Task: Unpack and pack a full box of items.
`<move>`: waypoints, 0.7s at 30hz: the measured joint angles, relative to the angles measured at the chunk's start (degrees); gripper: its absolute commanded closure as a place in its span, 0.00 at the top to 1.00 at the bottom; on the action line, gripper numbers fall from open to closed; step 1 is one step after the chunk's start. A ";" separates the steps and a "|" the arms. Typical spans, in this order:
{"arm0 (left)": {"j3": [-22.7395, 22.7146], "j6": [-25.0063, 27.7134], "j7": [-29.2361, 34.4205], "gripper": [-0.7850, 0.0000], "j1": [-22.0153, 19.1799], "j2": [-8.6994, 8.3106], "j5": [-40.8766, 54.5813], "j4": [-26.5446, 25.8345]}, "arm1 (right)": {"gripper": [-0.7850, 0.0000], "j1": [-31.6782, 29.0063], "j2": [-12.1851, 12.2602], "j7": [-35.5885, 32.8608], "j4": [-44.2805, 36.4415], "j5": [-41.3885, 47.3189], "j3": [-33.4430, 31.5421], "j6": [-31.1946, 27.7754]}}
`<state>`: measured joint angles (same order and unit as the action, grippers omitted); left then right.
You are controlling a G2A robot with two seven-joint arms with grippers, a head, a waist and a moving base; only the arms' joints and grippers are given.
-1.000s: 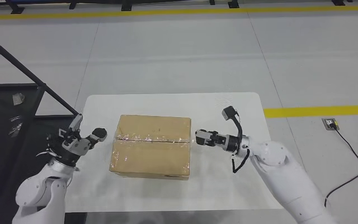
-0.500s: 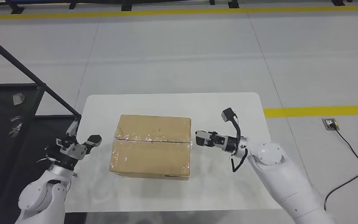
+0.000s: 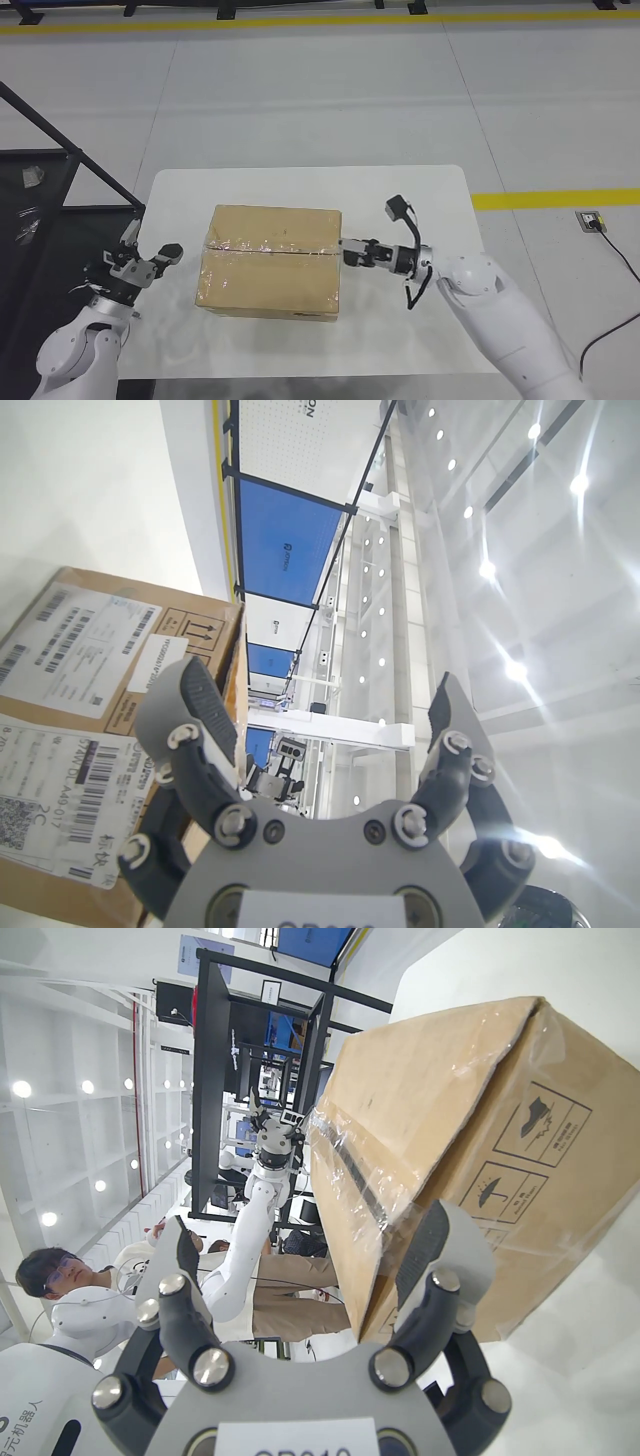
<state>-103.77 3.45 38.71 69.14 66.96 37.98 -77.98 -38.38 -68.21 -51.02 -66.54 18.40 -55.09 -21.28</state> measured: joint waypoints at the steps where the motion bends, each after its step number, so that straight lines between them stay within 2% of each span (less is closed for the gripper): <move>1: 0.02 -0.05 -0.02 1.00 0.03 -0.03 0.11 0.03 | 1.00 0.09 -0.09 -0.18 0.28 0.06 0.14 0.00; 12: 1.98 -1.30 -0.33 1.00 -0.35 -0.15 -0.13 1.80 | 1.00 1.90 -1.36 -0.53 3.70 1.42 1.65 0.21; 15: 2.81 -1.51 0.09 1.00 -0.50 -0.15 -0.22 2.17 | 1.00 1.47 -1.36 3.79 3.71 2.02 -0.14 -2.03; 18: 3.61 -1.71 0.80 1.00 -0.47 -0.18 -0.54 2.25 | 1.00 -1.12 -0.84 8.53 0.49 2.95 -3.35 -6.71; 21: 4.22 -1.55 1.24 1.00 -0.28 -0.19 -0.52 2.15 | 1.00 -3.75 -0.30 7.70 -4.43 4.00 -5.35 -8.75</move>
<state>-99.55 1.90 39.95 68.85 66.77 37.46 -75.82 -42.13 -68.51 -43.32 -70.97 22.40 -60.44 -30.03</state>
